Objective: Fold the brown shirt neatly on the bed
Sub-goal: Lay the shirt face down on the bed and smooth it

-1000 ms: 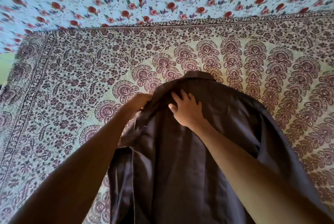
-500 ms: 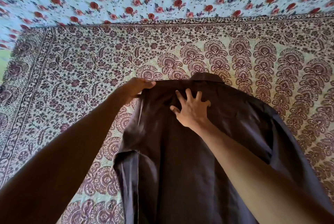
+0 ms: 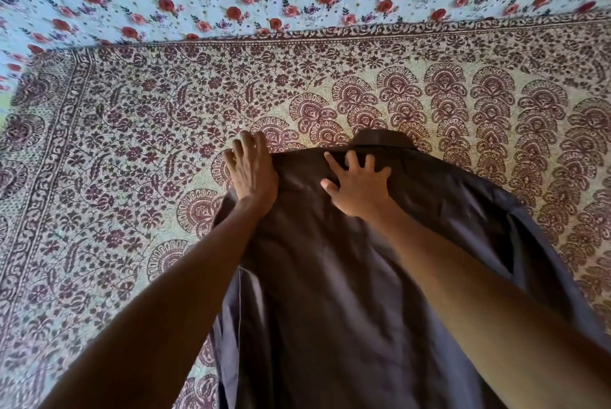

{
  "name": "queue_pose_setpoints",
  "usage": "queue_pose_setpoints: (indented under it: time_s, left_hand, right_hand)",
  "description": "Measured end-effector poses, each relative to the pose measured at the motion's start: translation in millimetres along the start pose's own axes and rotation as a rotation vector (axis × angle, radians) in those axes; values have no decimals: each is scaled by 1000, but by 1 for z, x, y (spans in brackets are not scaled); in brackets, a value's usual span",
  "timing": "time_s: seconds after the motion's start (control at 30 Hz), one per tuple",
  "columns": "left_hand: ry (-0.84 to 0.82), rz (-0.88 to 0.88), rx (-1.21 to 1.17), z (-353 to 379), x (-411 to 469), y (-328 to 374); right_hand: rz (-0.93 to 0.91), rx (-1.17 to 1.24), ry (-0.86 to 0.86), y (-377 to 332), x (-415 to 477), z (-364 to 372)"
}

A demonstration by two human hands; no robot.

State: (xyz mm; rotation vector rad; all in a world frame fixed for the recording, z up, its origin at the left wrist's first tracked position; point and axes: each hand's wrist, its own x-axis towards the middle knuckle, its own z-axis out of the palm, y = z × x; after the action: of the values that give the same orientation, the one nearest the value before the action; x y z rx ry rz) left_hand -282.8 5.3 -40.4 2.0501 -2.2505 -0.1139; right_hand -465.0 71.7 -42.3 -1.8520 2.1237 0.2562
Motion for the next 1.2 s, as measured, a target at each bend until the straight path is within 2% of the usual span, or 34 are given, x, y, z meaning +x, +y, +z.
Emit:
queue_pose_setpoints:
  time_s: [0.07, 0.13, 0.23, 0.37, 0.47, 0.53, 0.67, 0.8, 1.0, 1.1, 1.2]
  left_hand:
    - [67, 108, -54, -2, -19, 15]
    - [17, 280, -206, -2, -39, 40]
    - [-66, 433, -277, 3, -66, 86]
    - [-138, 609, -169, 17, -89, 161]
    - [-318, 599, -152, 26, -95, 201]
    - [-424, 529, -121, 31, -96, 214]
    - [-440, 525, -4, 31, -94, 219]
    - [-545, 494, 18, 27, -86, 226]
    - [-606, 431, 39, 27, -80, 232]
    - [-624, 386, 28, 28, -74, 230]
    - [-633, 355, 13, 28, -73, 230]
  right_hand:
    - [-27, 150, 62, 10, -3, -4]
    - [14, 279, 253, 29, -19, -4]
    - [265, 291, 517, 75, -59, 5]
    - [672, 179, 506, 152, -100, 17]
    - [776, 143, 491, 194, -110, 20]
    - [782, 151, 468, 212, -110, 22]
    - [709, 178, 433, 230, -105, 25]
    - [620, 203, 399, 261, -91, 12]
    - [372, 143, 374, 296, -74, 8]
    - [372, 98, 395, 313, -80, 13]
    - [386, 45, 347, 321, -84, 16]
